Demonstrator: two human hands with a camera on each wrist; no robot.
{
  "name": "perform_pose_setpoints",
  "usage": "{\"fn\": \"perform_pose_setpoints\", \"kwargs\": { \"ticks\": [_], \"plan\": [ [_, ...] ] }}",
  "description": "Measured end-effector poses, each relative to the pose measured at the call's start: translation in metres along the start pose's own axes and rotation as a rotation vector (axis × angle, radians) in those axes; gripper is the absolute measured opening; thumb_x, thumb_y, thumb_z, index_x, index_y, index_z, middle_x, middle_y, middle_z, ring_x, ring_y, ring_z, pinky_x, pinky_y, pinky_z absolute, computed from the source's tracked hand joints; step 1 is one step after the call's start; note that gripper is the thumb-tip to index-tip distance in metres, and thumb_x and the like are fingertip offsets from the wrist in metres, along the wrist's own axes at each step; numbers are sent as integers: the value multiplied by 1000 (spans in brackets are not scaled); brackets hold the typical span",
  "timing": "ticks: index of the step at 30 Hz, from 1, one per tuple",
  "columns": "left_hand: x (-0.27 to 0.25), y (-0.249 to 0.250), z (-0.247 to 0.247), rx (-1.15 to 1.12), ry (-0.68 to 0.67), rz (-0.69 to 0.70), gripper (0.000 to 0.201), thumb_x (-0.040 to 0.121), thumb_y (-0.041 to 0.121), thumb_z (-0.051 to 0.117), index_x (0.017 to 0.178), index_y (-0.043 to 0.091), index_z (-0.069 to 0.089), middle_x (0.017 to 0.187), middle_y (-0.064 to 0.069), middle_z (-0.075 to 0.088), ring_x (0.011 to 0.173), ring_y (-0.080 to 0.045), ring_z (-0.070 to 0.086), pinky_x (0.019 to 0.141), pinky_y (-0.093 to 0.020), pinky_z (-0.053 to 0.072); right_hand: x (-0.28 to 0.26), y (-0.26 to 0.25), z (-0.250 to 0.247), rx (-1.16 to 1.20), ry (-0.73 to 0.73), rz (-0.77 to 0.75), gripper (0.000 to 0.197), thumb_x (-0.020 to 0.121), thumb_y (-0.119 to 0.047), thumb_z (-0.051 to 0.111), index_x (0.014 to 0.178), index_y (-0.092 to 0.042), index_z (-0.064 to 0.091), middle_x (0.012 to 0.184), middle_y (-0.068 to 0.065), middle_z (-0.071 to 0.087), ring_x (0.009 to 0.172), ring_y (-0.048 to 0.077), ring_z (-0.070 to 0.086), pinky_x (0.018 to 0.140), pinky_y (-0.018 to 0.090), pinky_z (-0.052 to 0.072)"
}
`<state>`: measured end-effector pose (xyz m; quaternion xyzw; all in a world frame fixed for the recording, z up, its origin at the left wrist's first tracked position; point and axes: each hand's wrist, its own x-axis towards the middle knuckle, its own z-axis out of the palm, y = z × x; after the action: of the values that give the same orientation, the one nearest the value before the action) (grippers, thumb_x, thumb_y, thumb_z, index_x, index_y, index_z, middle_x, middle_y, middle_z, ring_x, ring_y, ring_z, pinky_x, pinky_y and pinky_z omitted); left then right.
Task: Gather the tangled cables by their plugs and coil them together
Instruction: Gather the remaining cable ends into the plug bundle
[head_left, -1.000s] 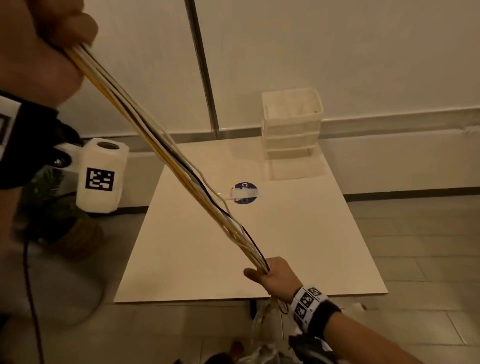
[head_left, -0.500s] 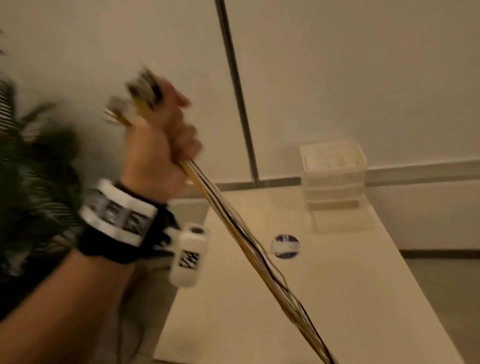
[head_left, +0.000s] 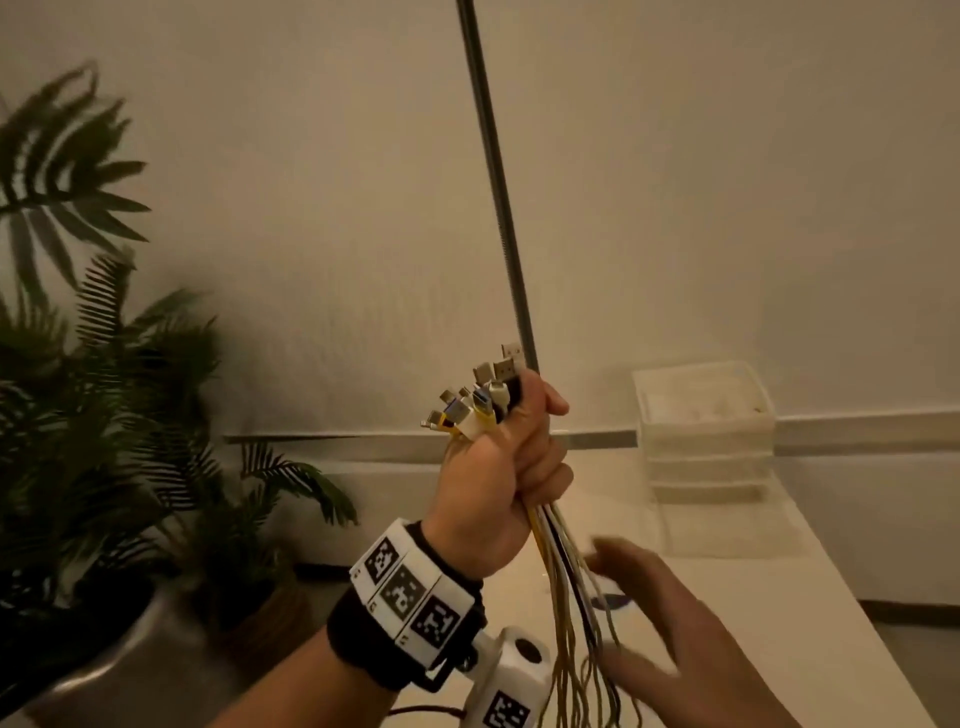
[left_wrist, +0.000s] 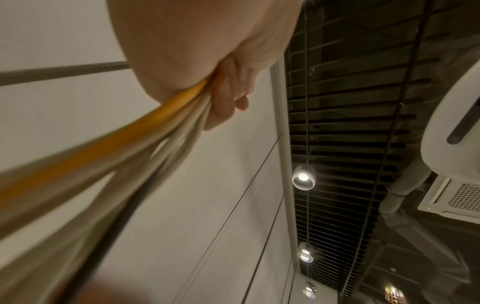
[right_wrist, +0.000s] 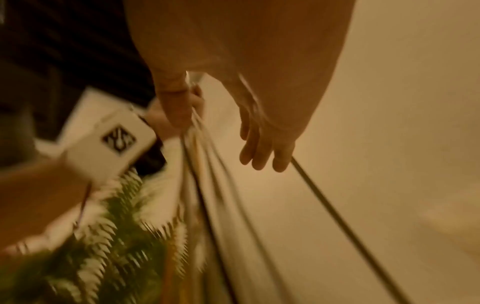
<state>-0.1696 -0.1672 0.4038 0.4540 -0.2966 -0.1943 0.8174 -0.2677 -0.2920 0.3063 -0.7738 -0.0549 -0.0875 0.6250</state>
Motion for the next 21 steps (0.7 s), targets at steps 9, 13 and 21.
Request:
{"fn": "perform_pose_setpoints", "kwargs": {
  "ticks": [9,13,21],
  "plan": [
    [-8,-4,0,21,-76,-1,36,83,45,65,80,10,57,46,6,25,39,-6,19,39,-21,20,36,-24,17,333,-209,14,33,88,-36,61,70,-9,59,56,14,58,47,27,56,48,28,44],
    [-12,-11,-15,18,-36,-20,40,75,46,76,83,10,60,52,2,32,44,-9,35,46,-23,36,40,-22,22,382,-216,85,44,91,-44,56,65,-13,37,48,-1,29,38,13,23,41,22,23],
    [-31,21,-71,574,185,59,123,52,35,88,151,43,15,146,5,46,133,-18,49,105,-42,44,50,-33,11,143,-125,168,40,93,-44,49,72,-11,39,54,-1,29,46,12,20,46,26,16]
  ]
}}
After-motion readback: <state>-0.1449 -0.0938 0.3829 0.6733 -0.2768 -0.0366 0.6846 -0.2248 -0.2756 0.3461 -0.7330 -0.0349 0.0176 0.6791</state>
